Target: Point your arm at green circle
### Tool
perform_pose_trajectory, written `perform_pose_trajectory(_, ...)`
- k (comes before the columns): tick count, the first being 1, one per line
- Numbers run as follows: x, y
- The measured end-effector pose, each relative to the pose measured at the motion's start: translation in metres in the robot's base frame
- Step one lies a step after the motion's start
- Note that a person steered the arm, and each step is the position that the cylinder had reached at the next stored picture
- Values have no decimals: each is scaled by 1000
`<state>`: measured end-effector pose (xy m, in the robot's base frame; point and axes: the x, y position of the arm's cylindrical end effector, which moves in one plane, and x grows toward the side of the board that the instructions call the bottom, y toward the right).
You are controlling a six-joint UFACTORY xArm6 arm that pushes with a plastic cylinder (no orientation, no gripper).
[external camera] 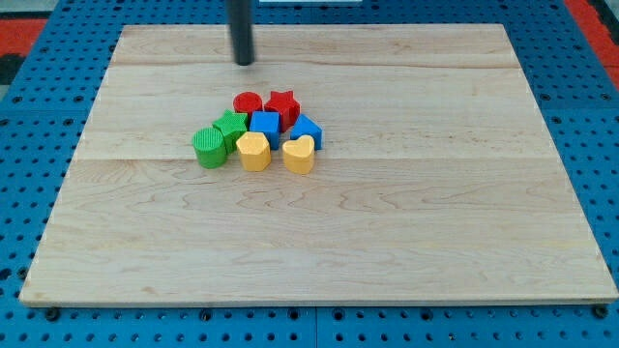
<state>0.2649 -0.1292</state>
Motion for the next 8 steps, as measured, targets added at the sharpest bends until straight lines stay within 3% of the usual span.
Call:
perform_pose_trajectory(1,0,-82)
perform_pose_trajectory(3,70,-144)
perform_pose_trajectory(6,203,-111)
perform_pose_trajectory(7,234,-98)
perform_pose_trajectory(8,232,-62)
